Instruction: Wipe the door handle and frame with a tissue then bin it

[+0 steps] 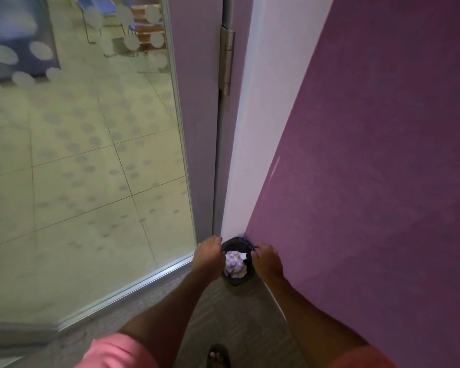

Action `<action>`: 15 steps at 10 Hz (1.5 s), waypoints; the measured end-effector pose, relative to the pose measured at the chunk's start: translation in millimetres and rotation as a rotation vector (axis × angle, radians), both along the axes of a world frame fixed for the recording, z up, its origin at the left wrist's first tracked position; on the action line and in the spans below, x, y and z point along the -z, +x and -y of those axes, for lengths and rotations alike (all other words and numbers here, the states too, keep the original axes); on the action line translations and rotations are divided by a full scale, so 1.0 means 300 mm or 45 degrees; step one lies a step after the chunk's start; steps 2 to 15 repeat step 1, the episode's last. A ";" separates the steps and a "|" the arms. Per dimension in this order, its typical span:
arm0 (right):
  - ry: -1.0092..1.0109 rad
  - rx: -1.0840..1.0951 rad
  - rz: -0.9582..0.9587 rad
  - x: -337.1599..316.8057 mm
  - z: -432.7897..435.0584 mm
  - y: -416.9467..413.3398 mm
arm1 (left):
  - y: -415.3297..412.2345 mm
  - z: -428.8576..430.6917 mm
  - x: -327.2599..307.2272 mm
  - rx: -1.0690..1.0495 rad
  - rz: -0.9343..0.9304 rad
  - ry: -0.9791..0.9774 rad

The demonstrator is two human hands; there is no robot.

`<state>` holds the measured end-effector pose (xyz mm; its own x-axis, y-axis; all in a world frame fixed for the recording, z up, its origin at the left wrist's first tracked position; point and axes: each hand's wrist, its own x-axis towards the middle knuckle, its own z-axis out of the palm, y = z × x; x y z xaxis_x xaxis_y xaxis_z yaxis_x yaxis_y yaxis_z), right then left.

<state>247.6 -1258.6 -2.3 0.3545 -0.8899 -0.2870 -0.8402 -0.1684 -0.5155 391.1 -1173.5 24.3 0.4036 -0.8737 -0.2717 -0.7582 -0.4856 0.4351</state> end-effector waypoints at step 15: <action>-0.242 -0.071 0.166 0.013 -0.052 0.012 | -0.026 -0.038 -0.016 0.009 0.050 0.069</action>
